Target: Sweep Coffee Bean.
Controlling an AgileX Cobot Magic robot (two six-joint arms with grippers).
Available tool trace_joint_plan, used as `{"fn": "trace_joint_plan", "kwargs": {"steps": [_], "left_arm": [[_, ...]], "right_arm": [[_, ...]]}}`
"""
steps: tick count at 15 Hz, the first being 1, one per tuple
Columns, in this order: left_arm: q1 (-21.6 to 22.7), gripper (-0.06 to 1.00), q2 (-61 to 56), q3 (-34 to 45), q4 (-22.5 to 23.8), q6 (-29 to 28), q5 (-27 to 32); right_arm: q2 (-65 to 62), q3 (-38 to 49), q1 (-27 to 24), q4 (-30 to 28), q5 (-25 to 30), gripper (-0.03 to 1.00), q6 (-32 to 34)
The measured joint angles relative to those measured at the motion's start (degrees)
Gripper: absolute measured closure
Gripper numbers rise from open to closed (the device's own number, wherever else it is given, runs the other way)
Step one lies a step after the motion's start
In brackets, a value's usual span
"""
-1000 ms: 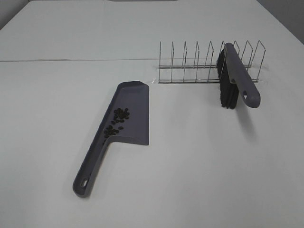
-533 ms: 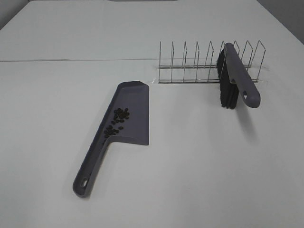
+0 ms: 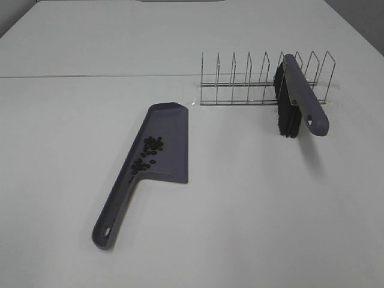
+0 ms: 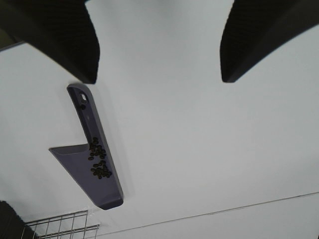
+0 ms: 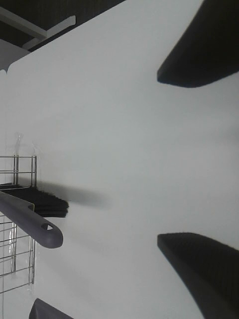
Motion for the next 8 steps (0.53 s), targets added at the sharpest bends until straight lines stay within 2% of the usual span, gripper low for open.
{"fn": "trace_joint_plan", "kwargs": {"steps": [8], "left_arm": [[0.0, 0.28, 0.0, 0.0, 0.0, 0.0, 0.0]], "right_arm": [[0.0, 0.0, 0.0, 0.0, 0.0, 0.21, 0.0]]}}
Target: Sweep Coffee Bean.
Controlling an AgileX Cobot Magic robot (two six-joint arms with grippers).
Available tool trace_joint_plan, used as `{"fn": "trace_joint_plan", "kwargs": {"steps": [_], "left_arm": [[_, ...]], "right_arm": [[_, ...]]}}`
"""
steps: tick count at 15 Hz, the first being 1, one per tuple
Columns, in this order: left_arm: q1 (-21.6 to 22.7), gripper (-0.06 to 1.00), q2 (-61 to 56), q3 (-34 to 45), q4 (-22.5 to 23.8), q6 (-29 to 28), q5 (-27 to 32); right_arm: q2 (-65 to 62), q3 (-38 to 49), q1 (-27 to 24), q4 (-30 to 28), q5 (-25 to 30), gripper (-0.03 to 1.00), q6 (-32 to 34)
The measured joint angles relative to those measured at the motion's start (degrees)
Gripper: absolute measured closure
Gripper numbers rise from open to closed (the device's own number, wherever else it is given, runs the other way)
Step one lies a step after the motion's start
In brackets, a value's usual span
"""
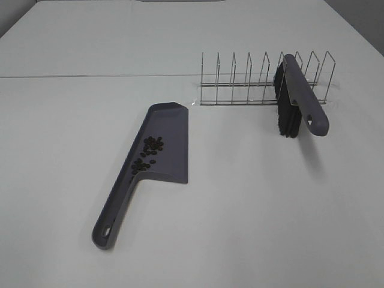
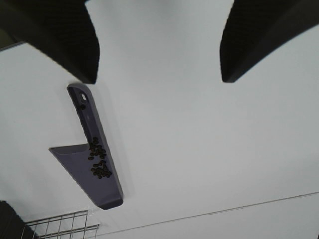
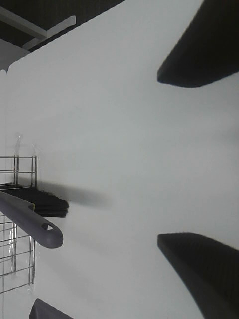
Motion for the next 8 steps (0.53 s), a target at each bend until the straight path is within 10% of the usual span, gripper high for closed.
{"fn": "trace_joint_plan", "kwargs": {"steps": [8], "left_arm": [[0.0, 0.28, 0.0, 0.0, 0.0, 0.0, 0.0]], "right_arm": [[0.0, 0.0, 0.0, 0.0, 0.0, 0.21, 0.0]]}}
